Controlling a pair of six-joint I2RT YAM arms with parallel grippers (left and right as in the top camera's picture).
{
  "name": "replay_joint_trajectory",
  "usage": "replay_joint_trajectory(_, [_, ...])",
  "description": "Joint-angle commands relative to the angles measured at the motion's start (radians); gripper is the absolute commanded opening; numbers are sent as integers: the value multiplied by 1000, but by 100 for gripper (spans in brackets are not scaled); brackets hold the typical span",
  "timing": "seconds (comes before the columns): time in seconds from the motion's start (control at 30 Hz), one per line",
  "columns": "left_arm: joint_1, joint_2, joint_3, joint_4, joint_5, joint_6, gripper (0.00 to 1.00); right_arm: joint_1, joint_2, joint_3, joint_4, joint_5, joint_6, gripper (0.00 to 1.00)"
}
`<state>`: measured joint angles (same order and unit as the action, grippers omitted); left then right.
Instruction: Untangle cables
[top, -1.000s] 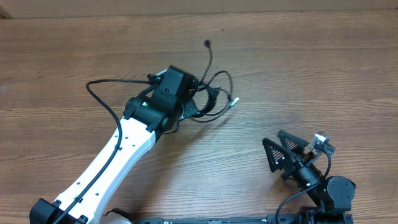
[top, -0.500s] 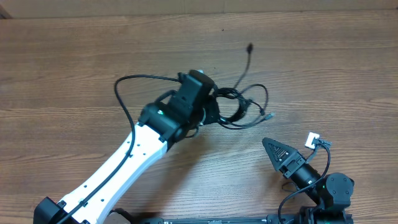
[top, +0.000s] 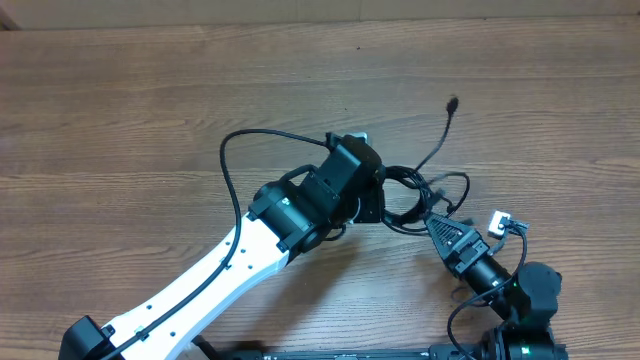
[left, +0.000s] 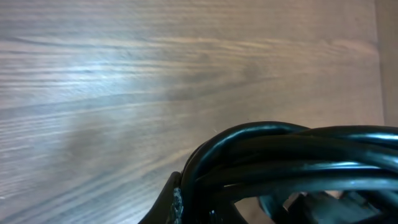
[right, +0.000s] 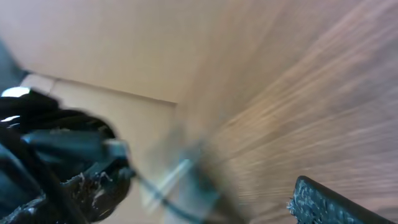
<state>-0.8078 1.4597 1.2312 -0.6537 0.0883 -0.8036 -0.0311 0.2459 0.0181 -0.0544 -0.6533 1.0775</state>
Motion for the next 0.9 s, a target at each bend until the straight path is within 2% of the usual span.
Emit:
replay_joint_trajectory(0.0, [-6,-16,29,-2,89,25,4,4,49,-10,1,32,-119,100])
replay_joint_trajectory(0.1, [53,-45,31,-58,81,76,4,4,86,-10,1,63,-194,99])
replay_joint_trajectory(0.2, [164,-105,35,-126,98,76,4,4,111,-8,0,116,-197,100])
replay_joint_trajectory(0.37, [388,-225,35,-157,310,159,4,4,151,4,-4,199,-249,100])
replay_joint_trajectory(0.5, [505,-270,35,-155,457,163,4,4,190,10,-3,215,-250,100])
replay_joint_trajectory(0.77, [525,-224,34,-177,408,178,6,4,223,10,0,162,-249,100])
replay_joint_trajectory(0.87, [526,-187,34,-211,397,148,4,4,223,9,0,161,-198,100])
